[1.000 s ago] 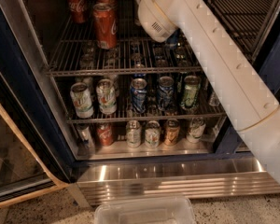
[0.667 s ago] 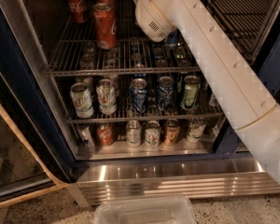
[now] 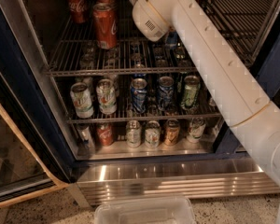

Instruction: Pick water bottle from top shelf of fridge

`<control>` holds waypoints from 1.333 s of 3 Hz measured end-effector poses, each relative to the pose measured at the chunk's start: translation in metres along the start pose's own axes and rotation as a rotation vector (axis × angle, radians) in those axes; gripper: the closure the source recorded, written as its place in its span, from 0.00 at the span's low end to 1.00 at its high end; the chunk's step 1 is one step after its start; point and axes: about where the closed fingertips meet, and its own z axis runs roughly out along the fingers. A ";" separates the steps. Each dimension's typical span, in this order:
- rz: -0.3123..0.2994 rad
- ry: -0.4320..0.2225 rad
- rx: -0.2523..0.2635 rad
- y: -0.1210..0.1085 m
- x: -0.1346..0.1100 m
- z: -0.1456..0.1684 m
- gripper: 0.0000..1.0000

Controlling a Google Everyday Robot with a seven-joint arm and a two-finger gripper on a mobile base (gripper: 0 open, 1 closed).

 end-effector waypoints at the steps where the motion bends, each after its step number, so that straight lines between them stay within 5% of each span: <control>1: 0.000 0.020 -0.001 0.001 0.007 0.005 0.36; 4: 0.010 0.046 -0.005 -0.003 0.021 0.031 0.39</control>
Offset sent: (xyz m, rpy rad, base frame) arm 0.0098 0.0051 -0.0191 -0.0005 0.0505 0.0052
